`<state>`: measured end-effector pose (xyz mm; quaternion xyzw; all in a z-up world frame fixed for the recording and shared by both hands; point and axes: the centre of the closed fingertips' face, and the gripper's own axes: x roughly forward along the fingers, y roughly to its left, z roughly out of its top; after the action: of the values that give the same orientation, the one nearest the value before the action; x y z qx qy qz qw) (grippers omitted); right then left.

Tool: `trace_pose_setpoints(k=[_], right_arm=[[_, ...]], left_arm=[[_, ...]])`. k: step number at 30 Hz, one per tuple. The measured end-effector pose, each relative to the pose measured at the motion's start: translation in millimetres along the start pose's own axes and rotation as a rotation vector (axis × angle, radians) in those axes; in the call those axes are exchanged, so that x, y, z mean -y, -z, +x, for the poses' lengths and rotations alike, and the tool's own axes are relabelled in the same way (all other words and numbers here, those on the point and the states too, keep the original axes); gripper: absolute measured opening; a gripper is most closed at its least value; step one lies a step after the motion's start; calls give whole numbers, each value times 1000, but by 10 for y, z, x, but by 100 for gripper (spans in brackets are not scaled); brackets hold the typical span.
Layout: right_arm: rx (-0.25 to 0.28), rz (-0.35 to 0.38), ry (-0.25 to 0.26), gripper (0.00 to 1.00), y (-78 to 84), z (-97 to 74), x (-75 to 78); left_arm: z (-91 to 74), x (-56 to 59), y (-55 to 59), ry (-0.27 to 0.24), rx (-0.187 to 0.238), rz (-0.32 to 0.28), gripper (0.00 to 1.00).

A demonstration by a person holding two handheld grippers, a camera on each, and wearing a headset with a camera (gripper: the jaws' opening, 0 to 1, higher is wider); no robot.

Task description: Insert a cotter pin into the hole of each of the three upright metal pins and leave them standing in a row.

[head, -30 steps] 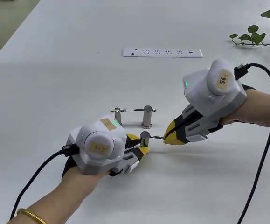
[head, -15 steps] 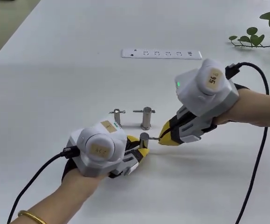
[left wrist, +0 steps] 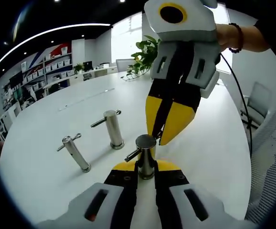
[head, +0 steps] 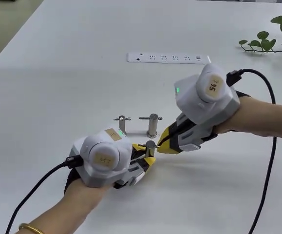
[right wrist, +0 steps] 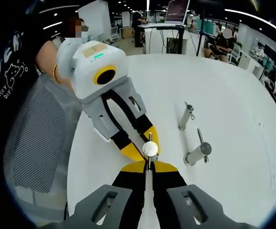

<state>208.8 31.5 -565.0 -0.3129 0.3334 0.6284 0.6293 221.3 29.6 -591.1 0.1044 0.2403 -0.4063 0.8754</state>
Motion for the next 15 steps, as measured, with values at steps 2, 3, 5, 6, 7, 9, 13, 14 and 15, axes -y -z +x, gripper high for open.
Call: trace_pose_setpoints(k=[2,3,5,6,7,9,13,14,15], right_arm=[[-4,1,5,7,10,-17,5],[-3,5,8,8,17,-32,6],[4,18,16,8,20,-72,12],[7,24,20,8,24,-91,18],[7,27,24,8,35,-108,21],[0,35,34,5,69,-133,30],[0,49,42,0,105,-154,38],[2,52,43,0,106,-153,39],[7,56,41,0,106,-153,34]], left_arm=[[2,0,0,0,0,-2,10],[3,0,0,-1,0,-1,10],[3,0,0,-3,1,-4,10],[2,0,0,-4,2,-5,10],[2,0,0,-5,3,-8,10],[3,-2,1,-6,5,-13,10],[7,-2,4,-11,10,-19,10],[8,-3,5,-12,11,-22,10],[9,-3,5,-12,12,-23,10]])
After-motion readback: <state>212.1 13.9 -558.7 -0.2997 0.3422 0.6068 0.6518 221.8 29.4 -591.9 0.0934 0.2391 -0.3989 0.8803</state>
